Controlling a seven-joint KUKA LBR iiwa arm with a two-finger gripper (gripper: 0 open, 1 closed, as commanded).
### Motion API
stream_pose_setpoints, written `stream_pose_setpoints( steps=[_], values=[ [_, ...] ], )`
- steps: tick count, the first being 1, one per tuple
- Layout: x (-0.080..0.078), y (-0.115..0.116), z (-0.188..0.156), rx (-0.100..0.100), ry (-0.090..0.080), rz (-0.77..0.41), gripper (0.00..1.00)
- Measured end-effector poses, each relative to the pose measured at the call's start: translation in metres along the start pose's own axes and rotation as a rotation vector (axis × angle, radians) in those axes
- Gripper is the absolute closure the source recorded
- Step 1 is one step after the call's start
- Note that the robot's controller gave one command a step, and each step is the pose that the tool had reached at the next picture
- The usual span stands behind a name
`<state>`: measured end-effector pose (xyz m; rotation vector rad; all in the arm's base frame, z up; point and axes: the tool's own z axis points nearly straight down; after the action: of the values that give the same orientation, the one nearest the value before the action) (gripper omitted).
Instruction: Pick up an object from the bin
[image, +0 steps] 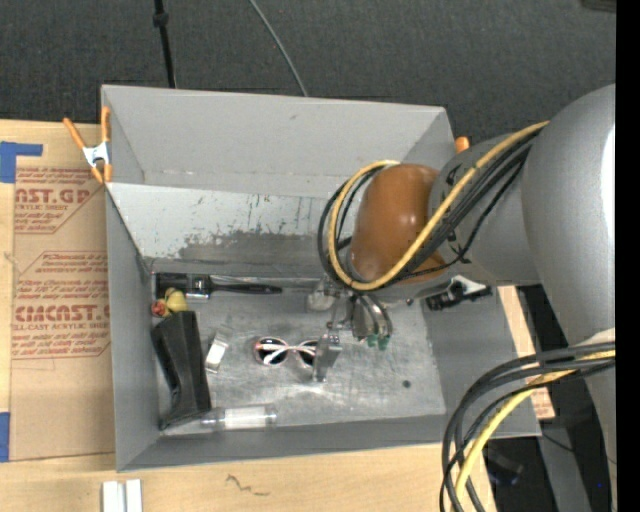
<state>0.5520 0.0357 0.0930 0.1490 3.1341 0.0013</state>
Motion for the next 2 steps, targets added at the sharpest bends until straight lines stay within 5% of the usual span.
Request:
stream_pose_setpoints(
  steps=[1, 2],
  values=[
    [0.010, 0.006, 0.013, 0.000, 0.005, 0.003, 0.00],
    [0.030, 0.022, -0.016, 0.001, 0.005, 0.047, 0.00]
  ],
)
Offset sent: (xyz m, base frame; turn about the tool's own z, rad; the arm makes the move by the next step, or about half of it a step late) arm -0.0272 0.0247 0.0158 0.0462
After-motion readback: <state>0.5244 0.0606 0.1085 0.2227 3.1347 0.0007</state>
